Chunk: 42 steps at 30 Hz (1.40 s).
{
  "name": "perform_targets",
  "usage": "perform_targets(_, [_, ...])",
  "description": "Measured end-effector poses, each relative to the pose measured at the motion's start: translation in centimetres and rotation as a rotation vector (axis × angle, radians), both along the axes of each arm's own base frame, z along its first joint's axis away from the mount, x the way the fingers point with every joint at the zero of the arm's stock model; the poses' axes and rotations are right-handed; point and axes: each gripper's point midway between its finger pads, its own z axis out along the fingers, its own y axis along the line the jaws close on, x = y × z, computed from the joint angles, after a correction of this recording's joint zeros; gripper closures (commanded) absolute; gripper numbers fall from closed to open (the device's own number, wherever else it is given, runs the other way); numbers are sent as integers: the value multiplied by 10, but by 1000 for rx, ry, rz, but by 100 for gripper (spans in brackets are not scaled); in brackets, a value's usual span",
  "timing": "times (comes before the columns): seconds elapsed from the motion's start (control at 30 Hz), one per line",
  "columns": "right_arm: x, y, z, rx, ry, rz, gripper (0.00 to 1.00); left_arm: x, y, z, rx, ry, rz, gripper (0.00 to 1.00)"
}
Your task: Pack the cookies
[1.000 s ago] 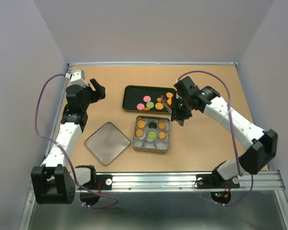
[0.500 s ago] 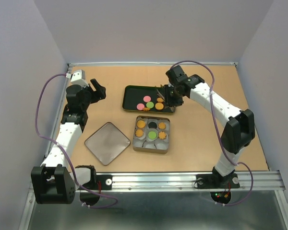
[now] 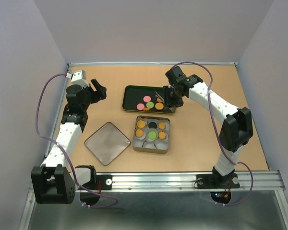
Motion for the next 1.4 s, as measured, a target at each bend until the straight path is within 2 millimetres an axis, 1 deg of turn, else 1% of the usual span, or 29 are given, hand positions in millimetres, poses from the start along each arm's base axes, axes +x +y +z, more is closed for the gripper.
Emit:
perform_targets(0.1, [-1, 0, -1, 0, 4, 2, 49, 0, 0, 0, 0, 0, -1, 19])
perform_targets(0.33, [-11, -5, -19, -26, 54, 3, 49, 0, 0, 0, 0, 0, -1, 19])
perform_targets(0.5, [-13, -6, -27, -36, 73, 4, 49, 0, -1, 0, -1, 0, -3, 19])
perform_targets(0.73, [-18, -5, -32, -25, 95, 12, 50, 0, -1, 0, -1, 0, -3, 19])
perform_targets(1.03, [-22, 1, -34, 3, 123, 28, 60, 0, -1, 0, -1, 0, -3, 19])
perform_targets(1.23, [-23, 3, -34, 10, 127, 31, 62, 0, -1, 0, -1, 0, -3, 19])
perform_targets(1.4, [-24, 2, -29, 16, 116, 32, 62, 0, 0, 0, 0, 0, -1, 19])
